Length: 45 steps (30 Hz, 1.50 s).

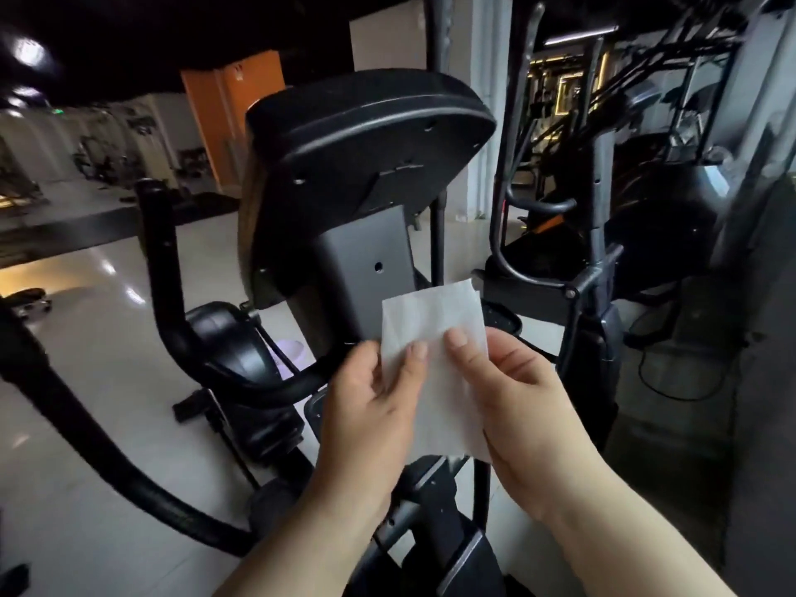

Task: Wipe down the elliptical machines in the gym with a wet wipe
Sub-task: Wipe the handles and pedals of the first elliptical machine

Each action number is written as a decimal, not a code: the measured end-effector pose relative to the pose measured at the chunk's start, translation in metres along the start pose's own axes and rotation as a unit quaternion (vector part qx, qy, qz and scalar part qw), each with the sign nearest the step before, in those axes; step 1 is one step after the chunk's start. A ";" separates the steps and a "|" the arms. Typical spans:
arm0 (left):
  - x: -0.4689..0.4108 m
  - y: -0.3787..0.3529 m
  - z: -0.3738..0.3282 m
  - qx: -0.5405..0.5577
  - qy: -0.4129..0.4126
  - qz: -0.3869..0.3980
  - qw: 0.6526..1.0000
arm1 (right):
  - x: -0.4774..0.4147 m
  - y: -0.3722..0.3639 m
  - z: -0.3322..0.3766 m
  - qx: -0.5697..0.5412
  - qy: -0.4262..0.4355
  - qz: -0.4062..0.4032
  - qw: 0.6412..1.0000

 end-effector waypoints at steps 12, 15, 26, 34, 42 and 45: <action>0.027 0.068 -0.019 -0.053 0.040 -0.205 0.977 | -0.023 -0.061 -0.021 0.385 0.044 0.178 0.904; 0.037 0.077 -0.030 -0.062 0.061 -0.179 0.980 | -0.034 -0.069 -0.028 0.428 0.005 0.227 0.875; 0.060 0.150 -0.057 -0.157 0.006 -0.197 0.968 | -0.059 -0.144 -0.047 0.335 0.043 0.258 0.905; 0.048 0.243 -0.088 -0.267 -0.049 -0.240 0.932 | -0.098 -0.225 -0.062 0.228 0.009 0.219 0.949; 0.008 0.298 -0.133 -0.352 -0.136 -0.181 0.908 | -0.173 -0.263 -0.053 0.239 0.046 0.065 0.968; -0.015 0.295 -0.115 -0.364 -0.144 -0.131 0.911 | -0.188 -0.248 -0.051 0.291 0.097 -0.045 0.951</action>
Point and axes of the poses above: each hand's wrist, its own x-axis away from the middle knuckle, its own y-axis out of the back of the hand, z = x × y, the point moved 6 cm from there along -x, towards the middle knuckle, and after that the axes turned 13 degrees about z, right-handed, at the moved point
